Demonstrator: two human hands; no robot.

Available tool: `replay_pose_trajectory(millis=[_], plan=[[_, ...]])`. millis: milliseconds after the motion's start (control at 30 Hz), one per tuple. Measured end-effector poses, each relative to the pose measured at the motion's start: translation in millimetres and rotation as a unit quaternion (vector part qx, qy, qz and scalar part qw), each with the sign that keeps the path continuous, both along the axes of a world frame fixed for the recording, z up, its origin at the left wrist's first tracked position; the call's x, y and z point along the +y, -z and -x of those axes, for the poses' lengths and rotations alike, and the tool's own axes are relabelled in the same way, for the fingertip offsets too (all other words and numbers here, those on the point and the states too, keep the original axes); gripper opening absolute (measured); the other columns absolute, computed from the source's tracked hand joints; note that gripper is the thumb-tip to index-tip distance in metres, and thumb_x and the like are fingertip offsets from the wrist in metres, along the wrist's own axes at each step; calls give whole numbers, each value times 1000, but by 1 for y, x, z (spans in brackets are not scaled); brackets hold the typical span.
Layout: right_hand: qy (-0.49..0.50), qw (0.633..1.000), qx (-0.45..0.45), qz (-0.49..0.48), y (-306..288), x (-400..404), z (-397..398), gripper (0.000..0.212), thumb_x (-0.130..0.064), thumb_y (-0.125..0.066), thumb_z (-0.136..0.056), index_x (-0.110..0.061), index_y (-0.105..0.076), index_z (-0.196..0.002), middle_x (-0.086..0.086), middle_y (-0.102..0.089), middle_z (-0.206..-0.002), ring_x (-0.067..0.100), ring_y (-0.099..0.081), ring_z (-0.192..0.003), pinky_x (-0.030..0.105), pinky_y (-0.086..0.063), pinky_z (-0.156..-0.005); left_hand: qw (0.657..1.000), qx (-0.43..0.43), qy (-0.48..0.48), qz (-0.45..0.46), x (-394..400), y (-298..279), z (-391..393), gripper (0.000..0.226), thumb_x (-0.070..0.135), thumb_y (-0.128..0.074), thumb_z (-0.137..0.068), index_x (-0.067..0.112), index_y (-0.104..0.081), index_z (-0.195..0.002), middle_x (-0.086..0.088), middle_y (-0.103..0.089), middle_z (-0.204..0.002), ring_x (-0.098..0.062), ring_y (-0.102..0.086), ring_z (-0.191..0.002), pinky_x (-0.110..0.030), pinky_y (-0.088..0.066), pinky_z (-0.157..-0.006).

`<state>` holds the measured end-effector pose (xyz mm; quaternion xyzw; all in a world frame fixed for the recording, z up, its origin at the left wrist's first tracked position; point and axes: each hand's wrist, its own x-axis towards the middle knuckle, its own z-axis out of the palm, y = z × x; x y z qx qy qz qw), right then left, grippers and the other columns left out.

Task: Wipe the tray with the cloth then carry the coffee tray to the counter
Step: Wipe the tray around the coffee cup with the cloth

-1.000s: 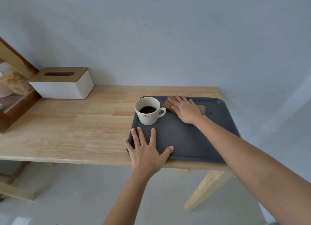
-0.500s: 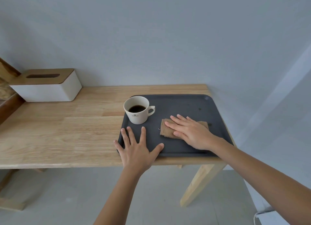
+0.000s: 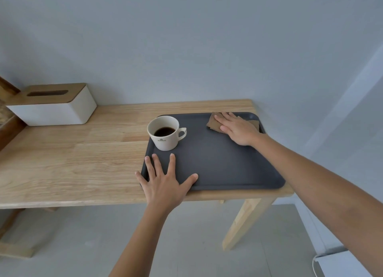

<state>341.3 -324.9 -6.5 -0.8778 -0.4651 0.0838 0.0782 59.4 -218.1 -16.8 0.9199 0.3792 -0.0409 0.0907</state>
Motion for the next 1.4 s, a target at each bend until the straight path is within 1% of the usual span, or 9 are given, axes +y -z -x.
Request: replay_pose_trajectory(millis=[133,267,333,500,733,867,1033,1267,1400], plan=[[-34,999,2,1,1,-31,42,50,-37,-20,-103,-31,-10,-152,0,-5,-163,20,-4,-150,38,-8,-120,1000,4,-4,0,-1,0,-2,96,88,-12,-72,35,3,-152,-16,10,-161,-32,21,-146,-63,3,-113],[-72,997,2,-3,-1,-74,91,62,-53,-5,-91,-36,-8,-151,-7,-2,-162,12,-1,-149,32,-5,-119,1000,4,-7,-2,-1,0,-2,96,88,-12,-72,36,3,-152,-15,9,-161,-32,21,-146,-63,1,-113],[-84,996,9,-6,-1,-84,100,59,-51,-6,-93,-38,-9,-151,-9,-2,-161,10,0,-148,30,-5,-119,1000,5,-4,-2,0,-1,-2,96,88,-12,-72,36,3,-152,-15,9,-162,-32,21,-146,-63,0,-113],[-74,997,15,-18,-3,-67,73,49,-35,-24,-103,-36,-15,-151,-4,-6,-162,14,-3,-149,35,-9,-121,1000,12,-1,7,2,-3,-1,97,88,-13,-71,37,3,-151,-15,10,-161,-32,21,-146,-64,1,-112],[-7,1000,18,1,-8,-8,-6,49,-31,-23,-104,-30,-14,-152,4,-9,-163,25,-1,-150,47,-9,-120,1000,19,-3,23,3,-4,-2,96,88,-18,-72,37,4,-151,-15,13,-161,-31,23,-146,-64,6,-112],[7,1000,-2,-13,-6,0,-12,48,-28,-23,-104,-28,-17,-152,5,-13,-162,25,-5,-150,45,-11,-120,1000,16,-7,22,2,-4,-2,96,88,-18,-72,37,3,-151,-15,12,-161,-31,23,-146,-64,7,-112],[0,1000,1,-1,-2,-17,20,50,-29,-22,-104,-26,-12,-152,2,-5,-163,22,-5,-150,40,-8,-121,1000,13,-8,9,0,-4,-2,95,88,-15,-73,37,3,-151,-15,10,-161,-31,21,-146,-65,4,-112],[-75,997,-3,-5,-2,-74,108,51,-34,-20,-102,-34,-7,-151,-8,-1,-162,12,0,-149,29,-3,-119,1000,13,-9,10,-1,-4,-2,95,87,-13,-73,37,4,-151,-15,11,-161,-31,22,-146,-65,3,-112],[-87,996,21,-3,-6,-77,104,50,-35,-22,-103,-36,-10,-151,-9,-2,-161,12,1,-149,32,-6,-120,1000,16,-5,16,1,-4,-2,96,88,-14,-72,37,4,-151,-15,12,-161,-32,22,-146,-65,2,-112]])
